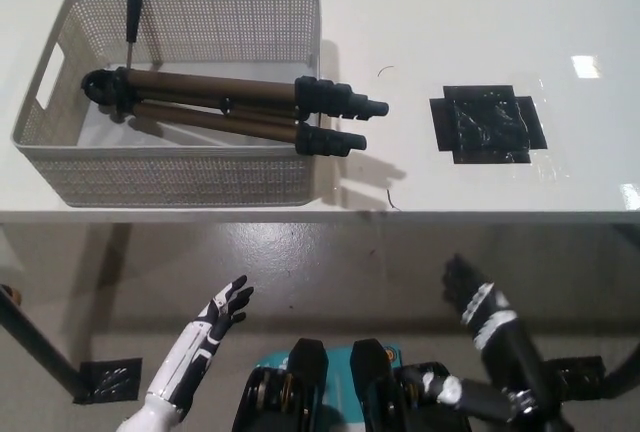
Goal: The robot uses its right hand to pick the tripod on the desk and places it into a rectangular container on the left.
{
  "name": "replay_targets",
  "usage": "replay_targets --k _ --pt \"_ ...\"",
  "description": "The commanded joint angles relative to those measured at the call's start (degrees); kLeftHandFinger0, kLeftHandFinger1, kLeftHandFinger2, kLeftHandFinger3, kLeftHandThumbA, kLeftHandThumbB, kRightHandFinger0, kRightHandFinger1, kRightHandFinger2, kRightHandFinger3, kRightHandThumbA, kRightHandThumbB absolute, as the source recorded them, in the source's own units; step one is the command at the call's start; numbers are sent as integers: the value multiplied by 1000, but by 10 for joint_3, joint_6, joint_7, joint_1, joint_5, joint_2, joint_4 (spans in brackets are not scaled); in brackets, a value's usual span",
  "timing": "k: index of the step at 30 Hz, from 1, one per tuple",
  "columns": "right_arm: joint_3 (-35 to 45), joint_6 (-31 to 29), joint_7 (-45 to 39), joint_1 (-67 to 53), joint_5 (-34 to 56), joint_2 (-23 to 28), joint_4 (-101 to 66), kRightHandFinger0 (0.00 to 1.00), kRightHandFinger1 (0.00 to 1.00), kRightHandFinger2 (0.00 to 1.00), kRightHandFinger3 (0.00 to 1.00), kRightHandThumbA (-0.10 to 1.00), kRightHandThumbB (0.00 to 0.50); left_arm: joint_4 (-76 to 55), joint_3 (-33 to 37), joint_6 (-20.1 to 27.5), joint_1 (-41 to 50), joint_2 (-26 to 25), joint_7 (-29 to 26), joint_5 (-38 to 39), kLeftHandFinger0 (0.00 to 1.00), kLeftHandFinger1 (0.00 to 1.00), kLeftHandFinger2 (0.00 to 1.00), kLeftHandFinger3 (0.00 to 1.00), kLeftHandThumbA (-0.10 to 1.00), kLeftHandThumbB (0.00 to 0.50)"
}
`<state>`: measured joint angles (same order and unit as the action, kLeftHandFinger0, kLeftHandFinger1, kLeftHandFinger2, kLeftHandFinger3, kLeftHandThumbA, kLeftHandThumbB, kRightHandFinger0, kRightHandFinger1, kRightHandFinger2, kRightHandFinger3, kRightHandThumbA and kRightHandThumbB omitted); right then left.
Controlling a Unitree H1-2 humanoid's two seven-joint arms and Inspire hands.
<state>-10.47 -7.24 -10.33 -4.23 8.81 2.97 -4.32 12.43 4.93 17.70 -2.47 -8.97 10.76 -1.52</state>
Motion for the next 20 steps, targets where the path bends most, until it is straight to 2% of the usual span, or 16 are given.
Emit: replay_targets --k 1,4,5,6,8,11,14,17,20 --pt "-14 -31 -40 5 19 -2 26 1000 1000 1000 1000 1000 324 -16 -1 25 2 -2 13 26 1000 1000 1000 1000 1000 387" --pt "-19 -32 -42 11 7 -1 58 1000 1000 1000 1000 1000 270 -20 0 21 4 -1 12 24 1000 1000 1000 1000 1000 383" --pt "-20 -30 -42 10 6 -1 65 1000 1000 1000 1000 1000 230 -22 1 18 7 -1 12 22 1000 1000 1000 1000 1000 387" --pt "-19 -33 -41 16 -1 3 78 1000 1000 1000 1000 1000 246 -19 2 21 4 0 12 23 1000 1000 1000 1000 1000 388" --pt "-18 -32 -39 23 -9 7 88 1000 1000 1000 1000 1000 239 -20 3 17 1 0 14 24 1000 1000 1000 1000 1000 387" --pt "-10 -28 -41 53 -5 10 109 1000 1000 1000 1000 1000 216 -15 2 0 -27 0 12 20 1000 1000 1000 1000 1000 405" --pt "-11 -37 -39 51 -6 8 126 1000 1000 1000 1000 1000 176 -16 3 11 -15 0 14 21 1000 1000 1000 1000 1000 396" --pt "-4 -41 -34 50 -6 10 127 1000 1000 1000 1000 1000 184 -23 3 5 -13 0 15 22 1000 1000 1000 1000 1000 377" --pt "2 -39 -29 49 -6 10 124 1000 1000 1000 1000 1000 160 -24 2 -1 -13 0 16 24 1000 1000 1000 1000 1000 374"
